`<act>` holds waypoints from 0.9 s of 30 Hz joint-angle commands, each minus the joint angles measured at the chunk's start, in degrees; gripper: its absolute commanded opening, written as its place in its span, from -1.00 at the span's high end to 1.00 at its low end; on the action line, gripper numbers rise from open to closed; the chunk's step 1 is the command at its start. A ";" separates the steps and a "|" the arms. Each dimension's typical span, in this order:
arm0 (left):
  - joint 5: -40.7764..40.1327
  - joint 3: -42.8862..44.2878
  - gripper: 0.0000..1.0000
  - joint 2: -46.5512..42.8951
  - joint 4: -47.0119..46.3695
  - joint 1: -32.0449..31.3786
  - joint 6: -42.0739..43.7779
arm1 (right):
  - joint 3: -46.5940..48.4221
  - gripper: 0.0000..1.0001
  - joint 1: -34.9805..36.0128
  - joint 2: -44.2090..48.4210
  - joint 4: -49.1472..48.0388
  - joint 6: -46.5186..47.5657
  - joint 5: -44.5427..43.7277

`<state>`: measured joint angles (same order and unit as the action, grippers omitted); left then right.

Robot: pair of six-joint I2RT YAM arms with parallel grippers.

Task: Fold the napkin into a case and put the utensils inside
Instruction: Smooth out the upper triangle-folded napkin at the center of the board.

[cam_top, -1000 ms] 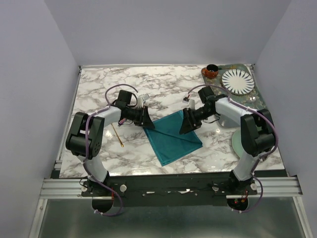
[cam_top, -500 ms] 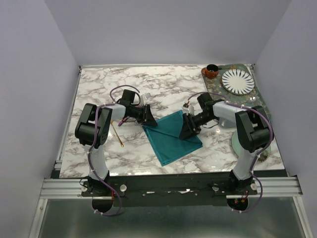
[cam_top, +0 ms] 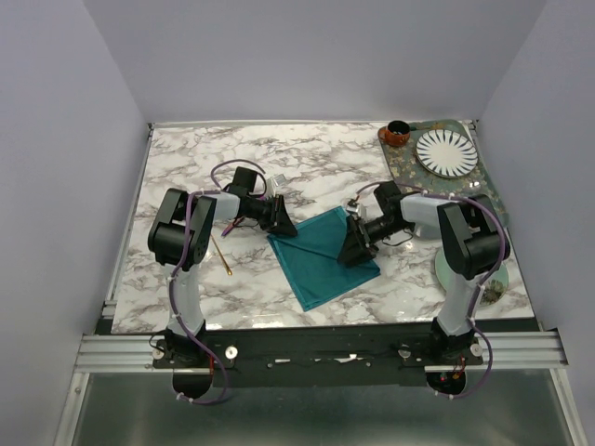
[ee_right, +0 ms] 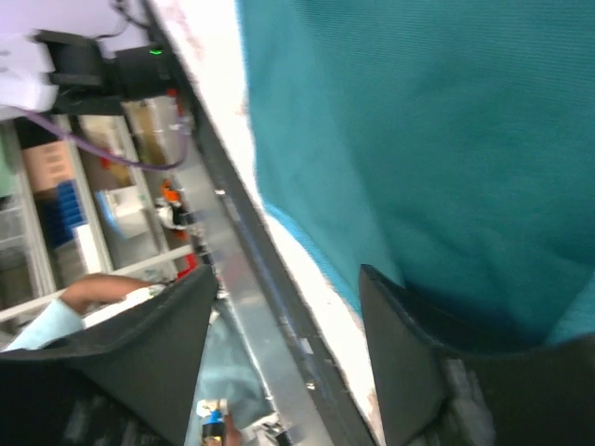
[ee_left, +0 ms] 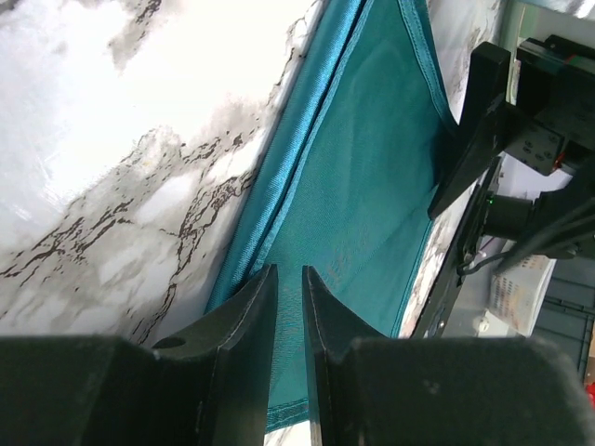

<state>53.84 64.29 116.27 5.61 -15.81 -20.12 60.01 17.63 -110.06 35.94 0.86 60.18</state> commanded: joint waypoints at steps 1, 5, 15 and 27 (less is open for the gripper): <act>-0.67 0.66 0.40 1.59 2.04 -0.36 2.36 | 0.37 -0.51 -0.23 3.97 -1.92 -5.06 10.56; -0.84 1.27 0.40 2.38 2.92 -0.36 3.07 | 1.42 -0.70 -0.23 2.05 -5.18 -9.12 15.31; -1.72 0.92 0.40 3.44 4.76 -0.36 4.56 | -2.17 -0.78 -2.24 -8.50 -5.18 -5.44 13.48; 7.84 1.19 -0.04 -5.23 7.31 -0.09 9.74 | -1.21 -0.75 -2.95 -10.97 -5.36 -6.40 7.14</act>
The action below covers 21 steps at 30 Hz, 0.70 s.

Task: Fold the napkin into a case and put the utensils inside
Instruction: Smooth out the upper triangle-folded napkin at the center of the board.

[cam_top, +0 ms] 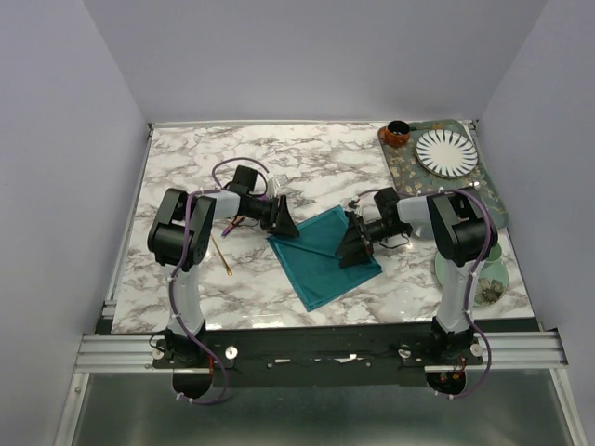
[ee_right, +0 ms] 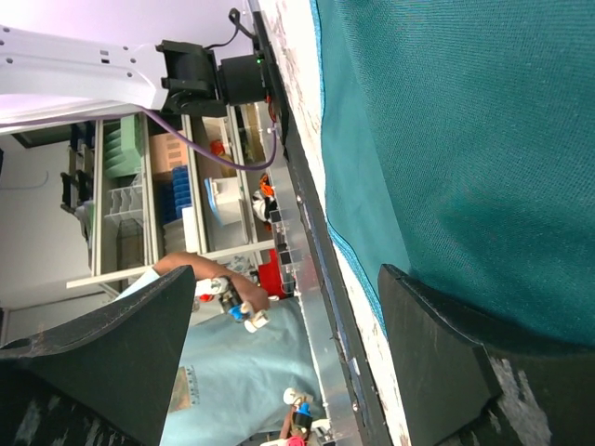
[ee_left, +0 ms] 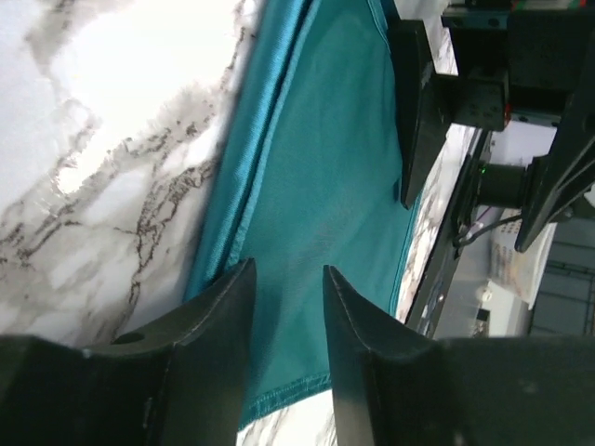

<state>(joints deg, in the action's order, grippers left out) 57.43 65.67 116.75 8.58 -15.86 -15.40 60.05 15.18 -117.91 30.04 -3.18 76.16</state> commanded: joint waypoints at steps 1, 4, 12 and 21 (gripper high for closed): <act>6.27 -0.28 -0.07 -7.05 5.47 -0.14 5.03 | -1.34 -0.75 -0.50 -3.03 0.54 -2.44 -8.75; 7.96 -2.02 -0.12 -11.62 6.89 -1.45 4.41 | -0.99 -0.75 -0.59 -3.64 0.37 -2.80 -9.19; 7.44 -8.27 -0.16 -11.82 2.16 -6.29 -1.02 | -0.29 -0.74 -0.59 -3.82 0.37 -2.97 -9.89; 6.11 -4.23 -0.17 -3.21 -4.36 -5.59 -4.29 | -0.37 -0.74 -0.59 -4.35 0.28 -2.71 -10.86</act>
<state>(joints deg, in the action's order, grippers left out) 63.66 59.40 109.91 7.88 -22.26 -18.06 60.60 15.20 -118.13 29.98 -3.64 75.24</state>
